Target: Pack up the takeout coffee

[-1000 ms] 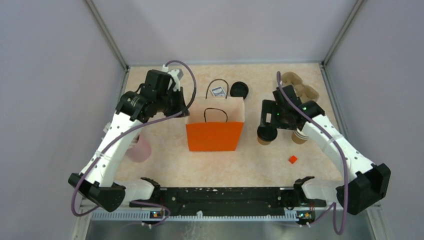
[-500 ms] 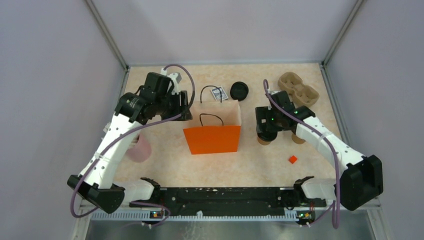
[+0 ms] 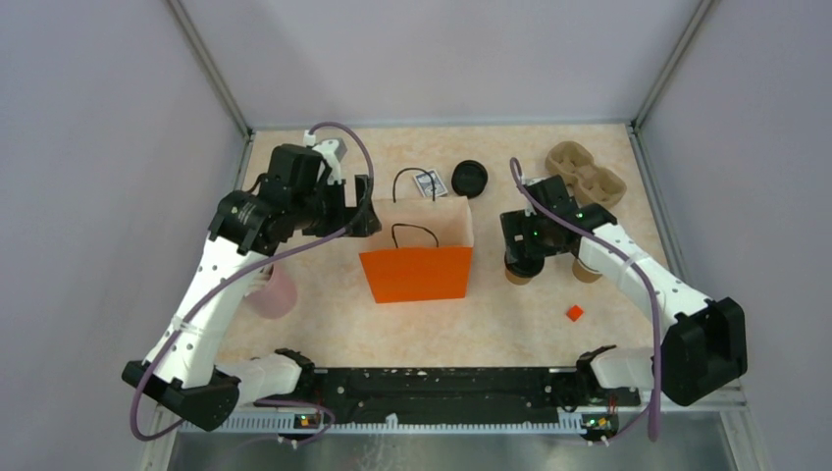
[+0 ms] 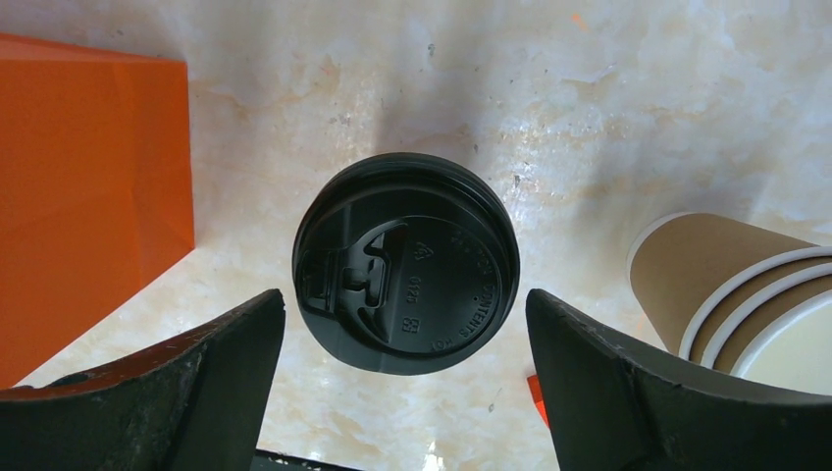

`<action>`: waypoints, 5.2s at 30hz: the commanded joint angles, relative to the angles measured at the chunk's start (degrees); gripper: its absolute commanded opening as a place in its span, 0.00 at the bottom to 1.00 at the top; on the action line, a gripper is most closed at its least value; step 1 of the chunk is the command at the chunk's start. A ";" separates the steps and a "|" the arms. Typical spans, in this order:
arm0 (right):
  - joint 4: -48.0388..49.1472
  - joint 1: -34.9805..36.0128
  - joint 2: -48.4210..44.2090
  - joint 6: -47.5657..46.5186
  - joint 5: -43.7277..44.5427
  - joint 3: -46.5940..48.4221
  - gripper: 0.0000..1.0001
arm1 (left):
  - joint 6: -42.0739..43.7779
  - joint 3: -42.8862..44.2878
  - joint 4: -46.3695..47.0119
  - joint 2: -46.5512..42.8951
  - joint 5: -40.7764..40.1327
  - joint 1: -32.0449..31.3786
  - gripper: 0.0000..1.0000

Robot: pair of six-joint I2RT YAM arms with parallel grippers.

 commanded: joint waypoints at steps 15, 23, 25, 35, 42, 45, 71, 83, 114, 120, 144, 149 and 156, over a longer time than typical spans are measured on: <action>2.68 -1.18 1.13 -2.39 -1.40 -0.31 0.88 | -4.31 -1.69 3.64 -5.12 -8.78 0.12 0.99; 0.37 -1.18 1.32 -1.90 -3.09 3.50 0.89 | -3.20 -2.19 4.74 -6.48 -8.06 0.12 0.99; 0.67 -1.20 1.60 -1.86 -3.05 3.33 0.90 | -3.27 -2.33 4.71 -6.33 -7.43 0.11 0.99; 1.40 -1.20 2.85 -1.17 -1.67 1.35 0.89 | -2.57 -2.30 4.74 -6.58 -8.06 0.16 0.99; 1.79 -1.20 3.31 -0.06 -0.28 0.80 0.78 | -1.99 -2.82 5.56 -6.57 -6.93 0.12 0.99; 0.57 -1.20 3.93 0.04 0.39 1.24 0.80 | -1.68 -3.00 5.65 -6.74 -7.17 0.12 0.99; -6.00 -1.11 -0.36 -0.17 4.08 11.71 0.66 | -2.93 -0.97 6.98 -4.98 -1.30 0.06 0.89; -8.78 -0.45 -3.16 -1.67 1.31 37.95 0.60 | -1.27 -7.49 7.86 -3.07 -0.38 0.03 0.71; -3.12 39.09 4.53 -30.64 5.35 45.12 0.57 | 7.36 -18.55 30.02 -13.33 5.91 0.07 0.00; -1.05 44.15 4.85 -33.43 10.08 40.08 0.57 | 4.61 -23.86 34.26 -17.73 5.82 0.03 0.00; 8.74 55.33 -2.43 -34.65 22.32 14.63 0.54 | 5.45 -29.76 24.15 -22.84 13.29 0.05 0.67; 6.96 56.74 -2.22 -34.34 23.03 14.52 0.54 | 3.94 -29.99 22.92 -22.64 12.79 0.10 0.67; 4.85 58.67 -2.25 -32.03 24.62 13.27 0.54 | 4.50 -29.18 21.01 -25.65 12.77 0.06 0.77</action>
